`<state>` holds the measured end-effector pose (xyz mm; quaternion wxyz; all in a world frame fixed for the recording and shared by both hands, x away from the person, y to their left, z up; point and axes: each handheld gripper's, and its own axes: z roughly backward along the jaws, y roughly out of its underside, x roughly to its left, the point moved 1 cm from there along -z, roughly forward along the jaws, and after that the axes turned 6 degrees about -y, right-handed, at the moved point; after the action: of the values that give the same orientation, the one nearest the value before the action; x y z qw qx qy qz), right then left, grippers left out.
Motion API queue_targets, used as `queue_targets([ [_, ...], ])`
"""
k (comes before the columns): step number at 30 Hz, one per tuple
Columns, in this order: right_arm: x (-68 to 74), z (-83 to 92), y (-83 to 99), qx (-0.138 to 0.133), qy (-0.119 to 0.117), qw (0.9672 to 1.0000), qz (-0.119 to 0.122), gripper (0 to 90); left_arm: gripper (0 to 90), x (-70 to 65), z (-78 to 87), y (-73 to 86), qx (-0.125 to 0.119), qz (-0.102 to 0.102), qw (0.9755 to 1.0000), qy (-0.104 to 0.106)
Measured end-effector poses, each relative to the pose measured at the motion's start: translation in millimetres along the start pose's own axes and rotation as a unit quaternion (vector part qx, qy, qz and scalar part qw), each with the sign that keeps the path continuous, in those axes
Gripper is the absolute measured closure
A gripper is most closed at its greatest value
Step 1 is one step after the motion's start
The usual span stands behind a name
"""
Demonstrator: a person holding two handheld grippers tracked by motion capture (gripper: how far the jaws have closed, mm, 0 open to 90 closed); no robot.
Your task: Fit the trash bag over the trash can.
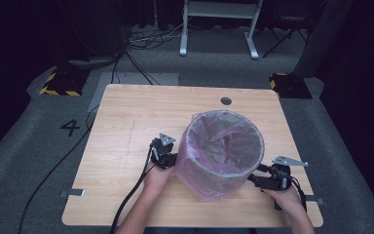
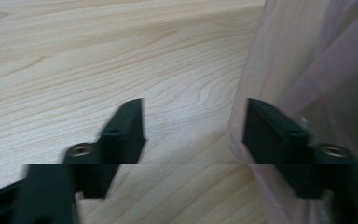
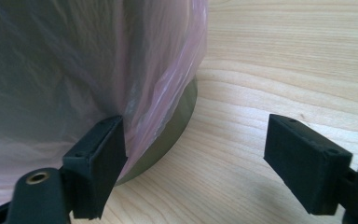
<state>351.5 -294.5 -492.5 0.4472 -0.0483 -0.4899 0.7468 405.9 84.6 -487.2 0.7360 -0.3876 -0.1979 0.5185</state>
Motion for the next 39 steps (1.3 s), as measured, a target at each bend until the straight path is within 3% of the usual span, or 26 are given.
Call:
queue_targets([
  [3, -0.4, 3.4, -1.2, -0.01, 0.003, 0.9999, -0.003, 12.8, 15.2, 6.1, 6.6, -0.4, -0.007, 0.0, 1.0, 0.001],
  [8, -3.2, 12.5, -6.2, -0.03, 0.018, 0.9994, -0.009, 0.5, 9.8, 15.3, 18.1, 0.4, -0.014, -0.008, 0.9999, -0.001],
  [15, -9.7, 33.6, -7.4, -0.05, 0.055, 0.9972, -0.004, 0.0, 6.5, 30.9, 37.6, 8.5, -0.031, -0.01, 0.9994, -0.013],
  [17, -11.9, 39.3, -6.8, -0.053, 0.064, 0.9965, -0.006, 0.0, 6.3, 36.7, 44.0, 12.0, -0.041, -0.01, 0.9991, -0.007],
  [21, -14.2, 48.6, -5.5, -0.06, 0.072, 0.9956, -0.004, 0.0, 5.2, 48.2, 57.5, 20.6, -0.059, 0.006, 0.9982, -0.012],
  [24, -15.6, 52.9, -4.5, -0.064, 0.077, 0.995, -0.006, 0.0, 5.3, 53.9, 63.8, 25.3, -0.058, -0.003, 0.9981, -0.023],
  [30, -17.8, 61.3, -2.0, -0.073, 0.086, 0.9936, -0.009, 0.0, 4.2, 63.9, 77.5, 35.7, -0.059, 0.0, 0.9979, -0.027],
  [39, -17.6, 81.6, 2.9, -0.076, 0.102, 0.9918, -0.013, 0.0, 3.0, 73.5, 97.5, 45.7, -0.074, 0.012, 0.997, -0.017],
])
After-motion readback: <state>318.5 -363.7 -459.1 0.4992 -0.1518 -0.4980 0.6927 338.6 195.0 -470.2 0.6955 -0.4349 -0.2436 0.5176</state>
